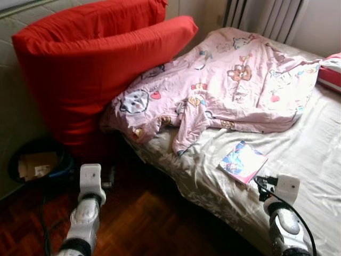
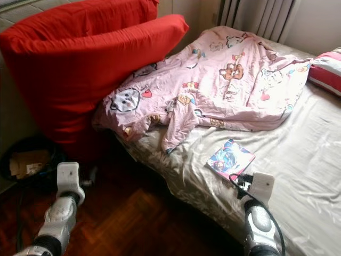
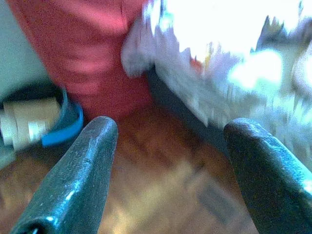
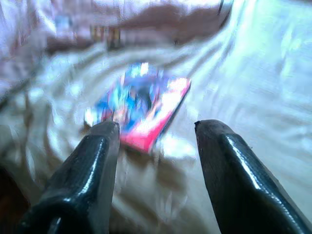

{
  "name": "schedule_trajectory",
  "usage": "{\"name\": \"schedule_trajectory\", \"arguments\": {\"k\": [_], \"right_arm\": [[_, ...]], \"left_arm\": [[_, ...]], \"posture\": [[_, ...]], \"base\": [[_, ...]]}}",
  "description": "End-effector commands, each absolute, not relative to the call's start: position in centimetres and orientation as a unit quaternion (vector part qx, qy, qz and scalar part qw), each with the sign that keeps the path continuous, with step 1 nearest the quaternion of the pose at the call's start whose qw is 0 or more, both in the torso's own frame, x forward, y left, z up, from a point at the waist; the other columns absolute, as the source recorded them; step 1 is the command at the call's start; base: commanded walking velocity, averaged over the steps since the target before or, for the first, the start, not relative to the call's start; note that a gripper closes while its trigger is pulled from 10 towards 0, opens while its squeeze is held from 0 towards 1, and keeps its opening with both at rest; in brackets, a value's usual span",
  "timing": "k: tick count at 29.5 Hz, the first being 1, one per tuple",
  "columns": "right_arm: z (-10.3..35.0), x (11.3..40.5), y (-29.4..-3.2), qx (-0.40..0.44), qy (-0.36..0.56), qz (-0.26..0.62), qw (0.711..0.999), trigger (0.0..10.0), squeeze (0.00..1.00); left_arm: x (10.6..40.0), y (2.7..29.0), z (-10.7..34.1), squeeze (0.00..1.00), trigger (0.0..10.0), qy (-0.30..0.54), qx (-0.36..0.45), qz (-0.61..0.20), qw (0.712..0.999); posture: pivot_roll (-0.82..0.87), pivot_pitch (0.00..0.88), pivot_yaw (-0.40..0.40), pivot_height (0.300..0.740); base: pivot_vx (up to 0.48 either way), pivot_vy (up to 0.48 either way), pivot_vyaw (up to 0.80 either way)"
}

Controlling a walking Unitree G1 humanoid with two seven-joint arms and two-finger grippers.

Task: Clean up the room

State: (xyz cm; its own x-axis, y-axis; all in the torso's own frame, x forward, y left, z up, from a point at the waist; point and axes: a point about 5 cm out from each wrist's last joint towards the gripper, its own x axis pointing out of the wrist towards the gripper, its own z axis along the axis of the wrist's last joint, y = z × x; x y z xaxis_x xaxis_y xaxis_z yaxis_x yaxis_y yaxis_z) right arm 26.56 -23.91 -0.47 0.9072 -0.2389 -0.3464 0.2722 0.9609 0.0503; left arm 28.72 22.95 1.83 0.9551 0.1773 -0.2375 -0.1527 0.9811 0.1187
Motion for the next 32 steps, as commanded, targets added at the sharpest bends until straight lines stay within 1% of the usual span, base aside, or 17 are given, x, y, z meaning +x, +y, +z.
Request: {"name": "schedule_trajectory", "arguments": {"k": [1, 13, 14, 15, 16, 17, 18, 19, 22, 23, 28, 32], "right_arm": [[-1.9, 25.3, -23.4, 0.058, 0.202, -0.132, 0.969, 10.0, 0.00], [-1.8, 25.4, -23.4, 0.058, 0.203, -0.132, 0.969, 10.0, 0.00], [-0.6, 25.8, -23.6, 0.038, 0.147, -0.121, 0.981, 10.0, 0.00], [-0.2, 26.0, -23.6, 0.032, 0.131, -0.118, 0.984, 10.0, 0.00], [-1.3, 24.1, -24.0, 0.037, 0.138, -0.135, 0.980, 10.0, 0.00], [-2.1, 22.6, -24.3, 0.049, 0.145, -0.154, 0.976, 10.0, 0.00], [-2.5, 21.7, -24.4, 0.056, 0.147, -0.166, 0.973, 10.0, 0.00], [-2.8, 21.3, -24.4, 0.060, 0.148, -0.173, 0.972, 10.0, 0.00], [-2.7, 21.5, -24.0, 0.058, 0.146, -0.171, 0.973, 10.0, 0.00], [-2.7, 21.4, -23.9, 0.057, 0.144, -0.170, 0.973, 10.0, 0.00], [-2.8, 21.0, -24.0, 0.050, 0.142, -0.165, 0.975, 10.0, 0.00], [-3.0, 20.4, -24.1, 0.045, 0.146, -0.158, 0.976, 10.0, 0.00]], "left_arm": [[28.5, 23.1, 1.6, 0.00, 10.0, 0.129, 0.048, 0.089, 0.986], [28.5, 23.1, 1.6, 0.00, 10.0, 0.128, 0.049, 0.090, 0.987], [27.7, 22.8, 1.4, 0.00, 10.0, 0.106, 0.039, 0.082, 0.990], [27.5, 22.7, 1.4, 0.00, 10.0, 0.100, 0.036, 0.080, 0.991], [26.2, 23.0, 1.1, 0.00, 10.0, 0.089, 0.039, 0.072, 0.993], [25.4, 23.4, 1.0, 0.00, 10.0, 0.083, 0.040, 0.066, 0.994], [25.0, 23.7, 0.9, 0.00, 10.0, 0.080, 0.042, 0.059, 0.994], [24.7, 23.9, 0.9, 0.00, 10.0, 0.081, 0.045, 0.054, 0.994], [24.8, 24.0, 0.8, 0.00, 10.0, 0.087, 0.044, 0.052, 0.994], [24.8, 24.1, 0.8, 0.00, 10.0, 0.087, 0.042, 0.051, 0.994], [24.6, 23.3, 0.5, 0.00, 10.0, 0.091, 0.040, 0.035, 0.994], [23.8, 22.9, 0.3, 0.00, 10.0, 0.088, 0.032, 0.033, 0.995]], "posture": [[0.00, 0.127, 0.001, 0.740], [0.00, 0.127, 0.001, 0.740], [0.00, 0.123, -0.011, 0.740], [0.00, 0.123, -0.011, 0.740], [0.03, 0.071, 0.002, 0.740], [0.02, 0.070, 0.007, 0.740], [0.01, 0.089, 0.017, 0.740], [0.01, 0.084, 0.023, 0.740], [-0.01, 0.075, 0.030, 0.740], [-0.02, 0.088, 0.036, 0.740], [-0.03, 0.098, 0.025, 0.740], [-0.01, 0.084, 0.009, 0.740]], "base": [[0.000, 0.000, 0.00], [0.000, 0.000, 0.00], [0.000, 0.000, 0.00], [0.000, 0.000, 0.00], [0.000, 0.000, 0.00], [0.000, 0.000, -0.61], [0.000, 0.000, -0.60], [0.000, 0.000, -0.59], [0.000, 0.000, -0.60], [0.000, 0.000, -0.60], [0.000, 0.000, 0.00], [0.249, 0.000, 0.00]]}}
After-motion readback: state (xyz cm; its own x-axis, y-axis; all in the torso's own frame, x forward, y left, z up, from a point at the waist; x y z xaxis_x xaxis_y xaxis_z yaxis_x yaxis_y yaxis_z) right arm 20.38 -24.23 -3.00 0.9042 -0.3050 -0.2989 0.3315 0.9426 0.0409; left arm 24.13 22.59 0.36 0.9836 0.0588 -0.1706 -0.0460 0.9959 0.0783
